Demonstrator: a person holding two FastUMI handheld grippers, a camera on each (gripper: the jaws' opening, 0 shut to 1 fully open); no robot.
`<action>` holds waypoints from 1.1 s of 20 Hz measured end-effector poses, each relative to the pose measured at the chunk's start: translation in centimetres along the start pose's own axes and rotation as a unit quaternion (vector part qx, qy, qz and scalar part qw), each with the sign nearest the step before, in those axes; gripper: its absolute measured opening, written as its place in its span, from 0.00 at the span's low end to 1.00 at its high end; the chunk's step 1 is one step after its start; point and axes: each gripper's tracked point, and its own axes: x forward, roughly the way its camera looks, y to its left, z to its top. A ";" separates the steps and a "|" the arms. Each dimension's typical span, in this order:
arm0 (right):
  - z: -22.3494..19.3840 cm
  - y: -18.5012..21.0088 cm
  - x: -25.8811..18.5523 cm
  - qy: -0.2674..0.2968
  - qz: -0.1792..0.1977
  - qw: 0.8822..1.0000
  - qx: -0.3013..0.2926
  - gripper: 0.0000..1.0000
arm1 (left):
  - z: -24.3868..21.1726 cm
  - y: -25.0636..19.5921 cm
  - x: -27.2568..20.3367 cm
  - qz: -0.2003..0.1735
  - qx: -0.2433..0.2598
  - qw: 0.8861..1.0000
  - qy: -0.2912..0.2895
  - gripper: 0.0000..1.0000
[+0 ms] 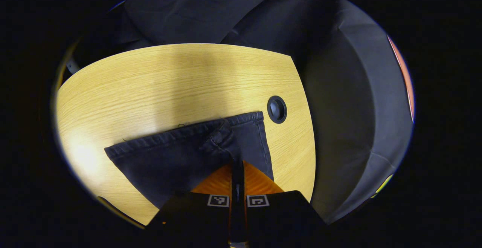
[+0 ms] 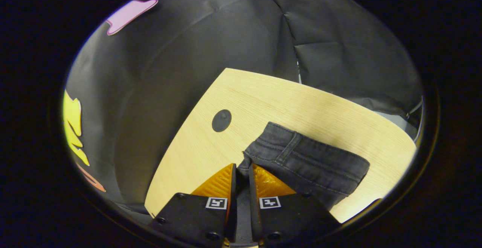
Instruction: Grasp the waist and the cuffs of the jeans and fold them to make the two legs overlap; first hold the waist and fold one-third of the jeans toward the cuffs, then hold the cuffs and fold the remaining one-third in the same direction to finish folding.
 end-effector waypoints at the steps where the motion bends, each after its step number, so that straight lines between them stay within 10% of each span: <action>1: 0.0 -0.1 0.0 -0.002 -0.003 1.000 -0.004 0.17 | -0.2 -0.2 -0.1 0.001 0.004 1.000 0.000 0.04; 4: -0.3 0.5 0.1 -0.006 0.003 1.000 -0.012 0.24 | -0.6 -2.0 -1.4 -0.020 0.019 1.000 -0.014 0.00; 8: -1.0 2.6 -0.1 -0.009 0.029 0.999 -0.036 0.83 | -1.2 -6.4 -3.5 -0.059 0.063 0.995 -0.051 1.00; 10: -1.1 3.1 -0.4 -0.021 0.031 0.997 -0.064 0.99 | -1.8 -7.4 -5.3 -0.064 0.094 0.991 -0.068 0.99; 22: -1.4 5.9 -10.5 -0.088 0.116 0.979 -0.145 0.98 | -3.5 -15.0 -21.9 -0.215 0.264 0.915 -0.218 0.99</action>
